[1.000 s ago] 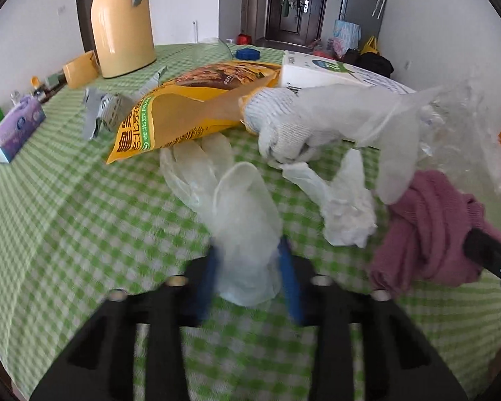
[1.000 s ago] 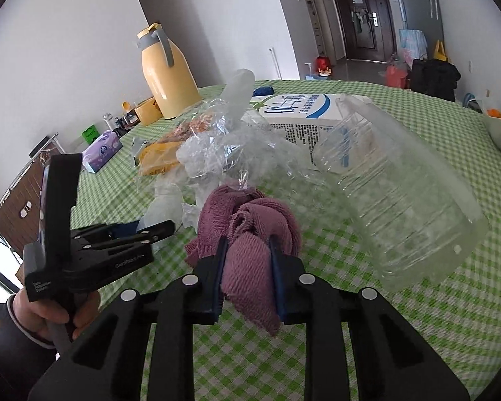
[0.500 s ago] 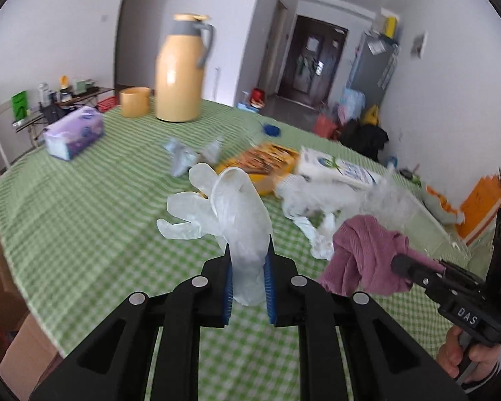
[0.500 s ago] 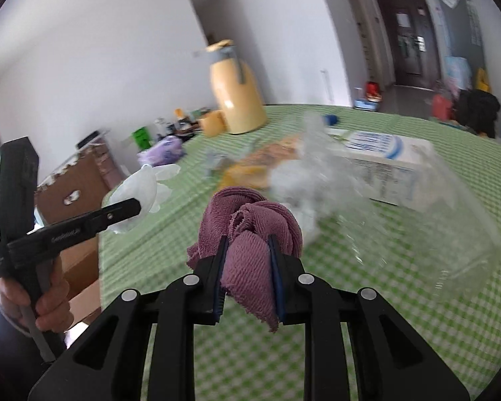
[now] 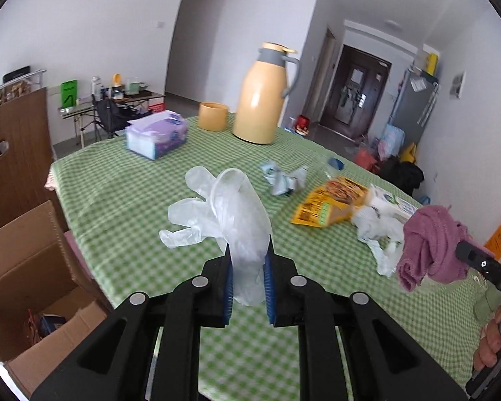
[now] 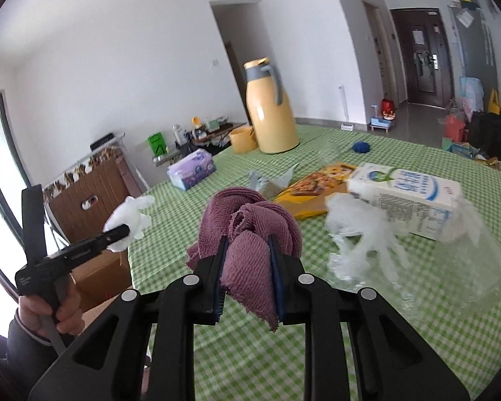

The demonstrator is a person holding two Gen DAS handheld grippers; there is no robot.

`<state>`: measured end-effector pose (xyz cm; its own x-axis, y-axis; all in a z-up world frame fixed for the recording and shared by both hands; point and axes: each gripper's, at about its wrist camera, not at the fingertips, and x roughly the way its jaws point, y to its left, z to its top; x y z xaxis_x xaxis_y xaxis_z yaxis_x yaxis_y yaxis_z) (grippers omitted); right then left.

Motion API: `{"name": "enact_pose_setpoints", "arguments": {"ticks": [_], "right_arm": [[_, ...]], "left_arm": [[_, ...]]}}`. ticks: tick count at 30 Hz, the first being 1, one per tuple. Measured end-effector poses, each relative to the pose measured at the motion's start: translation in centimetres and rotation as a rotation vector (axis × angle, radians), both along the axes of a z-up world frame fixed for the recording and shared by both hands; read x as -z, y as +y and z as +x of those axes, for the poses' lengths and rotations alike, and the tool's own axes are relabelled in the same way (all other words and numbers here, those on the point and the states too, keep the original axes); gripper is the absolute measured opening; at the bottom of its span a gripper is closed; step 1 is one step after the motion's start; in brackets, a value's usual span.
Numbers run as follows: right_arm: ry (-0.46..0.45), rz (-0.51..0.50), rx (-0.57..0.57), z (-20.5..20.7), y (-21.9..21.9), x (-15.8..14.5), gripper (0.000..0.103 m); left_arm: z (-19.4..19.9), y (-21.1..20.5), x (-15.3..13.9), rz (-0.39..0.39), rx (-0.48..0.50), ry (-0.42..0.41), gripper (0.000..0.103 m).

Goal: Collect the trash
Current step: 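Carry the cloth and glove over the cardboard box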

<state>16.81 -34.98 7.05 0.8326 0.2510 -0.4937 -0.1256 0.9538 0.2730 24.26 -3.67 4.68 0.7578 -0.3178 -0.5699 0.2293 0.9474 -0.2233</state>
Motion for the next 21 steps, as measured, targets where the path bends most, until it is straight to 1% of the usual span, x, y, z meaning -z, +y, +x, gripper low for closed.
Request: {"name": "enact_pose_setpoints", "arguments": {"ticks": [4,10,13,16,19,21], "right_arm": [[0.024,-0.023,-0.048,2.2,3.4,0.3,0.023],[0.055,-0.054,-0.186,6.6,11.3,1.0,0.023],[0.080,-0.061,-0.271,9.0,16.4,1.7,0.023],[0.114,-0.064,-0.379,11.3,22.4,3.0,0.023],[0.143,-0.068,-0.481,12.7,28.2,4.2,0.023],[0.156,-0.074,-0.537,13.2,31.3,4.7,0.023]], "left_arm": [[0.2,4.1,0.6,-0.026,-0.062,0.015,0.012],[0.1,12.2,2.4,-0.049,-0.196,0.044,0.012],[-0.4,17.2,3.4,-0.055,-0.290,0.068,0.012],[-1.1,22.0,4.4,-0.056,-0.378,0.093,0.012],[-2.5,26.3,5.4,-0.053,-0.461,0.108,0.012],[-3.7,29.9,6.5,-0.063,-0.529,0.134,0.012]]}}
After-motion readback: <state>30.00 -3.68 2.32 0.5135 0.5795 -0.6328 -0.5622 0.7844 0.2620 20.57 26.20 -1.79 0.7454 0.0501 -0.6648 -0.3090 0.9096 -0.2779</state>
